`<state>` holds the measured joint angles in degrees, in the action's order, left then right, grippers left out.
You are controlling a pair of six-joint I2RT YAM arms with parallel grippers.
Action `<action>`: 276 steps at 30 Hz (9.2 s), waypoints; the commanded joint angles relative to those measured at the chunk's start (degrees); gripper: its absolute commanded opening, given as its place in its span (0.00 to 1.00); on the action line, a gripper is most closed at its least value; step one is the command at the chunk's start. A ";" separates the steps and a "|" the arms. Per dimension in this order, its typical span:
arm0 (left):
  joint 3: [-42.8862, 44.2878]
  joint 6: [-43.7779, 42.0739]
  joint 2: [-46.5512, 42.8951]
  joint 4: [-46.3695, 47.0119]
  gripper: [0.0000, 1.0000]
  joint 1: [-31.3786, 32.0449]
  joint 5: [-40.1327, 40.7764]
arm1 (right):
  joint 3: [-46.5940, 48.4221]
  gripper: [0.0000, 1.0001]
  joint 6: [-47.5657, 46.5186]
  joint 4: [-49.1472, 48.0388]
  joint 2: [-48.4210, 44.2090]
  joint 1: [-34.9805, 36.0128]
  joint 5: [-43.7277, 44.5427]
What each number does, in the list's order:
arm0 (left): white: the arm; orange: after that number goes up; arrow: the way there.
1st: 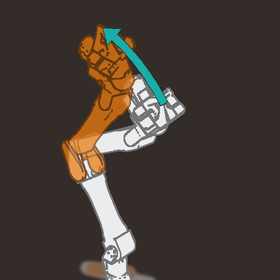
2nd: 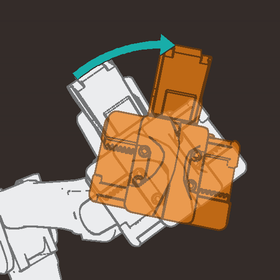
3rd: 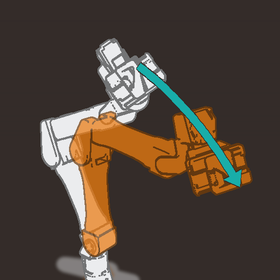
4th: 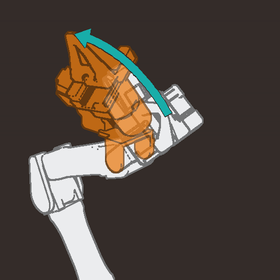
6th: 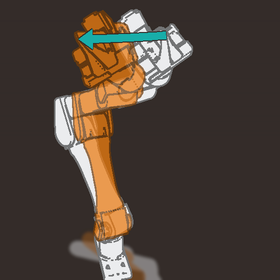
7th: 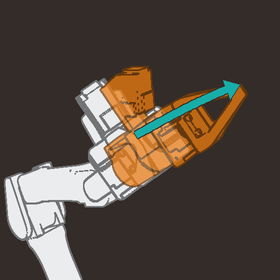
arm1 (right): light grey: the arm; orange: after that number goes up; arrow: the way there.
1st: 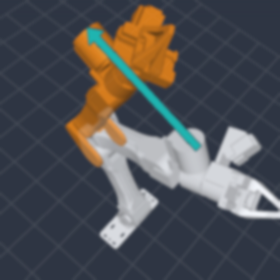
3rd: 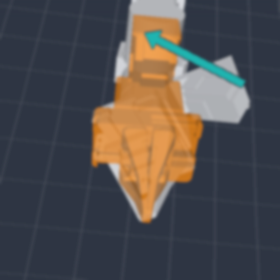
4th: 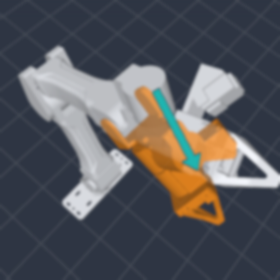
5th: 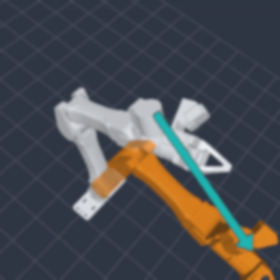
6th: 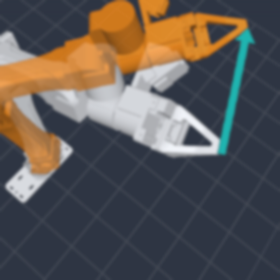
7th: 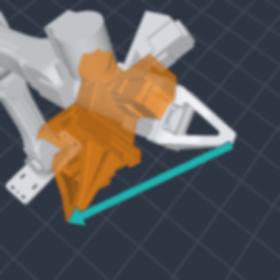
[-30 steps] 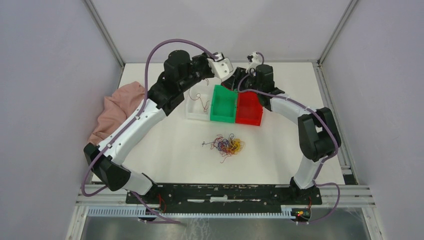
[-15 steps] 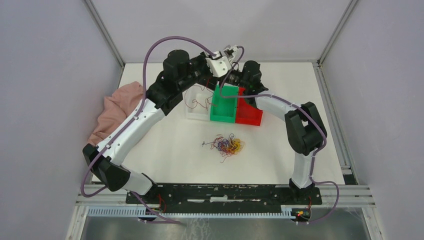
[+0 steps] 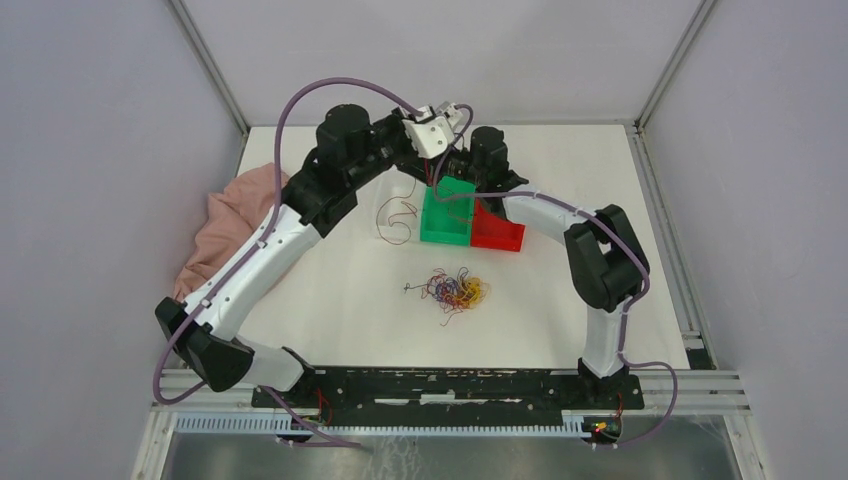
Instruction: Untangle the cables
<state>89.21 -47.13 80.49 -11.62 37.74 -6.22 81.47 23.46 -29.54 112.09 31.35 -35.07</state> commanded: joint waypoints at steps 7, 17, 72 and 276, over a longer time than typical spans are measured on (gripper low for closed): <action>-6.88 -8.21 -2.61 9.57 0.03 -1.87 2.71 | -9.15 0.00 0.24 -2.00 -4.42 -2.72 9.17; -14.36 -19.45 2.29 17.32 0.03 -13.36 -0.94 | 1.03 0.00 0.81 10.09 0.64 -2.63 21.61; -25.61 -8.48 17.72 18.68 0.03 -14.97 -5.77 | -3.74 0.63 6.99 25.81 -6.70 -5.86 18.70; -24.13 -3.91 13.75 -23.07 0.06 3.74 -12.40 | -41.97 0.63 3.28 48.42 -65.20 3.20 40.91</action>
<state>62.19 -49.93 95.53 -37.26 41.04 -21.87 40.64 23.33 18.59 50.28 34.74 7.53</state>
